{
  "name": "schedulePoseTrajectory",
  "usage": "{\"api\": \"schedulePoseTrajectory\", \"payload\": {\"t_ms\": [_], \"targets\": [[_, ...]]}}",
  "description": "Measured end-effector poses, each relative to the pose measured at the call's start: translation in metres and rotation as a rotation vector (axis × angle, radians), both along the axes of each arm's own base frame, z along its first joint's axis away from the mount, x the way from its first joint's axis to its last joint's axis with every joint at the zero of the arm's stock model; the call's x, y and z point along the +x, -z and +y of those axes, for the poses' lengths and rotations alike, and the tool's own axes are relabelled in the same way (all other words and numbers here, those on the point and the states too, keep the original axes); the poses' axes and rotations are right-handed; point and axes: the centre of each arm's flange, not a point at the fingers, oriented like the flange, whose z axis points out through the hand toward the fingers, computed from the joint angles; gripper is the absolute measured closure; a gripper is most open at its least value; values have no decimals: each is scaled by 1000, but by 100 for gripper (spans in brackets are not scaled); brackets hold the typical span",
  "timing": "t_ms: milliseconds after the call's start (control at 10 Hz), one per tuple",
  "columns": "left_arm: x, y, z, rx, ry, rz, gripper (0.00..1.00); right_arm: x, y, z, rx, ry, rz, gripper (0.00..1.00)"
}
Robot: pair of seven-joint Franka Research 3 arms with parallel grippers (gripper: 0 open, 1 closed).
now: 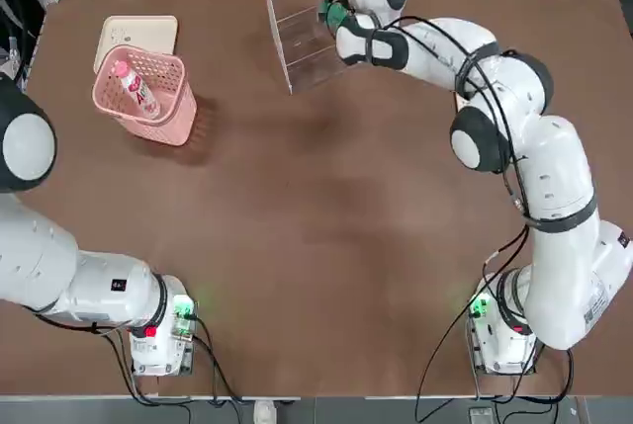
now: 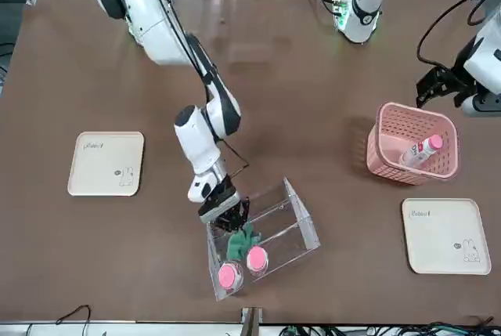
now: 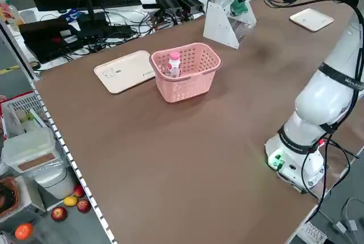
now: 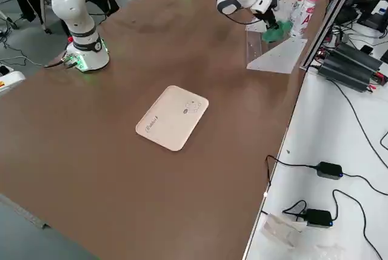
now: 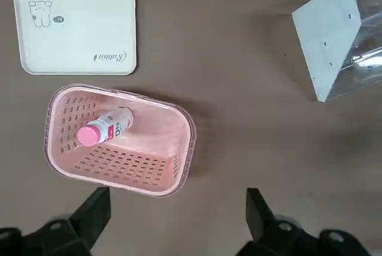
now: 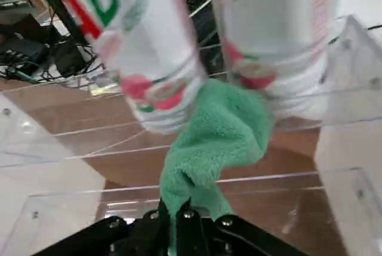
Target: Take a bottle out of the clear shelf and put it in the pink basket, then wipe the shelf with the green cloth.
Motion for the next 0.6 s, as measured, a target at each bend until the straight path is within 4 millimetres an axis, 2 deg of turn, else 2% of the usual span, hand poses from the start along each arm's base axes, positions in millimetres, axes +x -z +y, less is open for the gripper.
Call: {"api": "schedulePoseTrajectory", "payload": {"t_ms": [200,600], "targets": [[0,0,0,0,0,0,0,-14,-4,20,60,18,25,96],[0,0,1,0,-1,0,0,-22,-27,43,167,61,51,96]]}}
